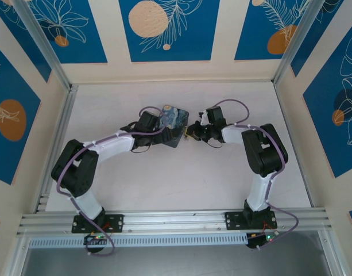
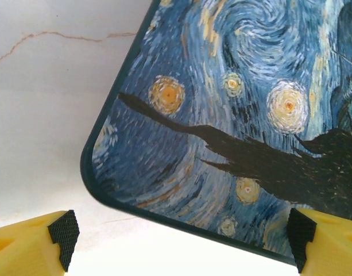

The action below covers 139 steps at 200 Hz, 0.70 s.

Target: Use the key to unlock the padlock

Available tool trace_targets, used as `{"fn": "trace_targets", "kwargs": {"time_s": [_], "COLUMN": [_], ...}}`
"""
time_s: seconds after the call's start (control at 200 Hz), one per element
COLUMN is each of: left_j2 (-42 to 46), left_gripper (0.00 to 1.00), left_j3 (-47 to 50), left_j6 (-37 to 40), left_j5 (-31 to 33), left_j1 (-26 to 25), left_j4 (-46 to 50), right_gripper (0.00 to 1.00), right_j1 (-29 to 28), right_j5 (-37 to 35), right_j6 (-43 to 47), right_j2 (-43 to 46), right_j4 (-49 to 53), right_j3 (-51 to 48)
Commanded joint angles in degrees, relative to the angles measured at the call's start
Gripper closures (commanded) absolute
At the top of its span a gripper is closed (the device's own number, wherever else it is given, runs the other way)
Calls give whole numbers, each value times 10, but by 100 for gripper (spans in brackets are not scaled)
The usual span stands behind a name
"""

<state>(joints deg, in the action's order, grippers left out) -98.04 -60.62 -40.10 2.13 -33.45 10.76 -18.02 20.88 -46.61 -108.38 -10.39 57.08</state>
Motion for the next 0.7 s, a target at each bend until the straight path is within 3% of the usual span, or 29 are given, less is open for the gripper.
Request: {"fn": "trace_targets", "kwargs": {"time_s": [0.0, 0.1, 0.69], "left_j2": [-32, -33, -9], "left_gripper": [8, 7, 6], "left_j3": [14, 15, 3], "left_j6": [16, 16, 25], "left_j5": [12, 10, 2], "left_j1": [-1, 0, 6], "left_j4": [89, 87, 98], "right_gripper": [100, 100, 100], "right_j1": [46, 55, 65], "right_j5": [74, 111, 86], "right_j6": [-66, -58, -26], "right_j2": [-5, -7, 22], "right_j4": [-143, -138, -124], "right_j3": [-13, -7, -132]}}
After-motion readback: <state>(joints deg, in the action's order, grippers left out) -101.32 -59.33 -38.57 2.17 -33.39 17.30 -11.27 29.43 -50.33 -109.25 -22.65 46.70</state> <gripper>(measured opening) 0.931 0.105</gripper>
